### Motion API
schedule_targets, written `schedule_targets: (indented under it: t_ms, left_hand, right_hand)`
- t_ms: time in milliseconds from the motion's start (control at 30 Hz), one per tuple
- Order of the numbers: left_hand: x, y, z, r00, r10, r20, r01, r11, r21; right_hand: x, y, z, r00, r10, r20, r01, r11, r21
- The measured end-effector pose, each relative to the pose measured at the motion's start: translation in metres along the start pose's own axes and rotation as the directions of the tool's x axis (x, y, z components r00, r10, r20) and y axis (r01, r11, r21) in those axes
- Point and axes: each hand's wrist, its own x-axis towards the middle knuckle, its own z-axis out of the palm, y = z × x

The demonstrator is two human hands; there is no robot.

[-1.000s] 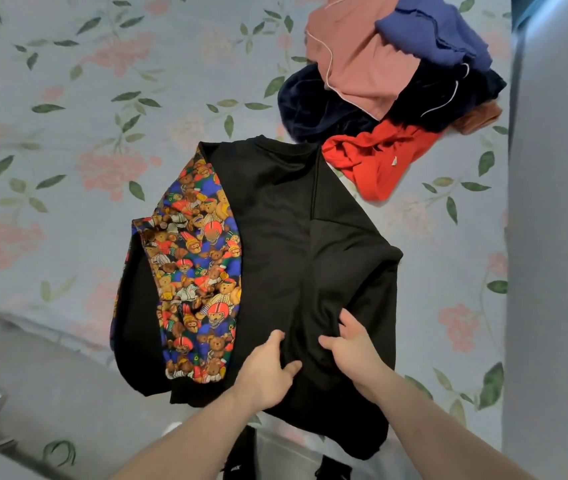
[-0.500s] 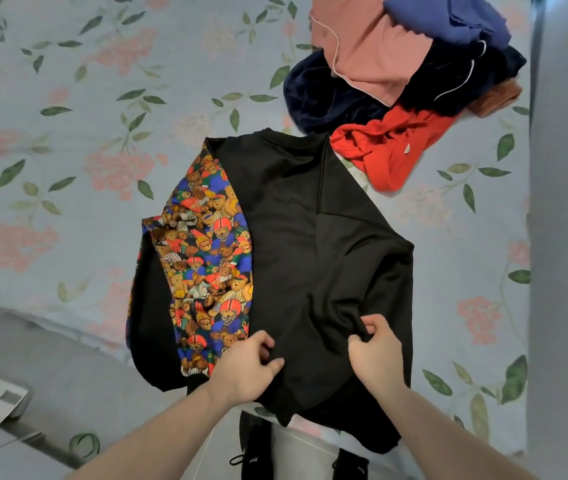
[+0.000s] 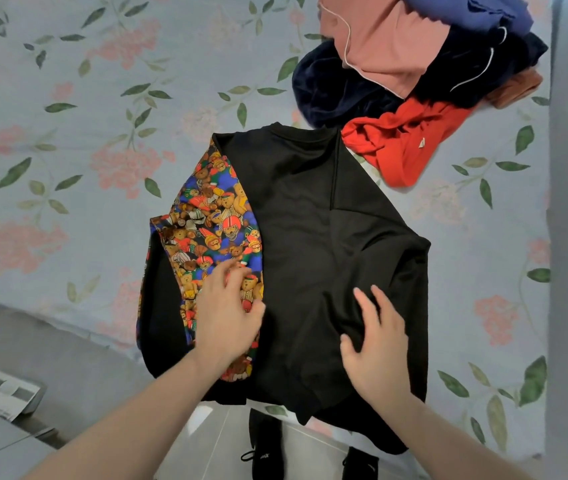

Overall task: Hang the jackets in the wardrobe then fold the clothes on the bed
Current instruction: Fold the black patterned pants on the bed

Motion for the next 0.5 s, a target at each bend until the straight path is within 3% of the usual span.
schedule_targets:
  t_ms: [33,100,167,233,500]
  left_hand:
    - [0.0,-0.014,-0.001,1.0,0.015,0.016,-0.016,0.996,0.083]
    - [-0.007,-0.042,0.001,0.982,-0.006,0.189,-0.038,0.973,0.228]
    - [-0.015,-0.066,0.008,0.899,-0.096,0.428,-0.056,0.943,0.328]
    - [-0.019,-0.08,0.015,0.808,-0.175,0.562,-0.074,0.917,0.393]
    - [0.001,-0.071,0.035,0.644,-0.374,0.667,-0.048,0.85,0.524]
  right_hand:
    - [-0.005,-0.002,0.006,0.996,-0.027,0.084,0.03,0.999,-0.042]
    - [-0.012,-0.005,0.018,0.964,-0.002,0.267,0.04,0.99,-0.138]
    - [-0.015,-0.005,0.028,0.89,0.132,0.436,-0.029,0.972,-0.235]
    - [-0.013,-0.004,0.033,0.813,0.229,0.535,-0.066,0.949,-0.307]
    - [0.007,-0.02,0.052,0.625,0.428,0.652,-0.13,0.881,-0.454]
